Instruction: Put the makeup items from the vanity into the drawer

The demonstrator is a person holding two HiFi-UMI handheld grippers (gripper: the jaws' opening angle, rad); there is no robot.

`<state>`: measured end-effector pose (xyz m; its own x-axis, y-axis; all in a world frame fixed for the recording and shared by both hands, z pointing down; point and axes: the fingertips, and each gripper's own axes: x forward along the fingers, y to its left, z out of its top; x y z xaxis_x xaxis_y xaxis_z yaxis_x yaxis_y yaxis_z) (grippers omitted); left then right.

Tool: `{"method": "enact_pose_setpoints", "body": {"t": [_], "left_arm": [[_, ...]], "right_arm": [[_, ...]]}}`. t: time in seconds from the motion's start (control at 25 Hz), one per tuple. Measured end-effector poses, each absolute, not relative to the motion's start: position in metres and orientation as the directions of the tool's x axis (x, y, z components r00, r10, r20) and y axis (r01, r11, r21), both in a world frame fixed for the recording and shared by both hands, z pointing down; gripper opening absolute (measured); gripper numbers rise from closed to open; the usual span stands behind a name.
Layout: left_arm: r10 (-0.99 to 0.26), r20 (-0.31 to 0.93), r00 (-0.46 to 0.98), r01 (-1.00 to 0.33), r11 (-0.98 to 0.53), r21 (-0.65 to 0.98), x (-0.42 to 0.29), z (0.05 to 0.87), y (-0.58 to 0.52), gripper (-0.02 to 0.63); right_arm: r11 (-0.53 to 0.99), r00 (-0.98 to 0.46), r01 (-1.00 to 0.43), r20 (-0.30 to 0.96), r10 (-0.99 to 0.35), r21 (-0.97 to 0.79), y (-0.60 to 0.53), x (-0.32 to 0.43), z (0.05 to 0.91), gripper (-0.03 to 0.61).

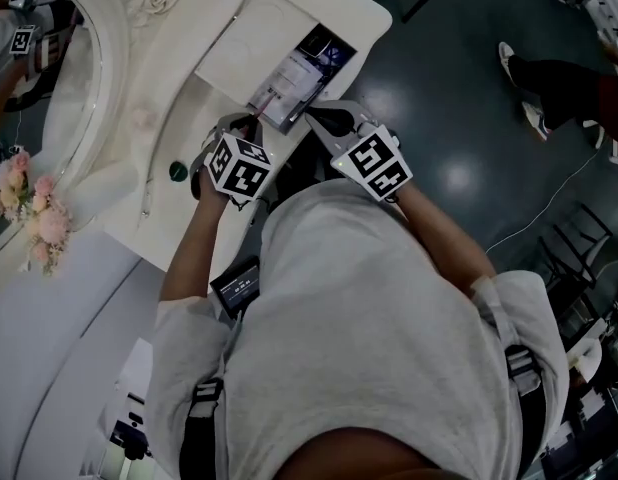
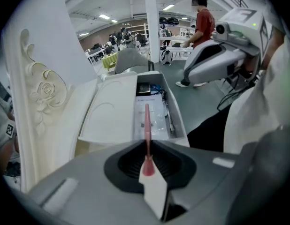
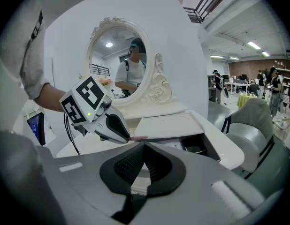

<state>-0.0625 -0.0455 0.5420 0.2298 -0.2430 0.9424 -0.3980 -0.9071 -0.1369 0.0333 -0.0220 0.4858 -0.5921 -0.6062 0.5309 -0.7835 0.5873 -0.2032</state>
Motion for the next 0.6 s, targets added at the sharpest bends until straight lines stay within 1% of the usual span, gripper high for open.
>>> {"method": "enact_pose_setpoints", "body": {"t": [0.12,0.44,0.6], "left_arm": [[-0.249,0.943,0.219,-0.4,-0.905,-0.146,-0.048,0.542,-0.049,0.045],[-0.291,0.944,0.159,-0.478,-0.859,-0.184,-0.02,0.552,-0.063,0.046],[-0.322,0.938,0.127,-0.487,-0.844,-0.223,-0.007,0.56,-0.071,0.046]], "right_arm": [[0.605,-0.611,-0.768,0.523,-0.595,-0.209,-0.028,0.044,0.487,-0.002],[0.653,-0.667,-0.719,0.499,-0.553,-0.238,-0.045,0.073,0.493,-0.001],[0.673,-0.683,-0.701,0.496,-0.537,-0.237,-0.053,0.09,0.499,-0.001]]}}
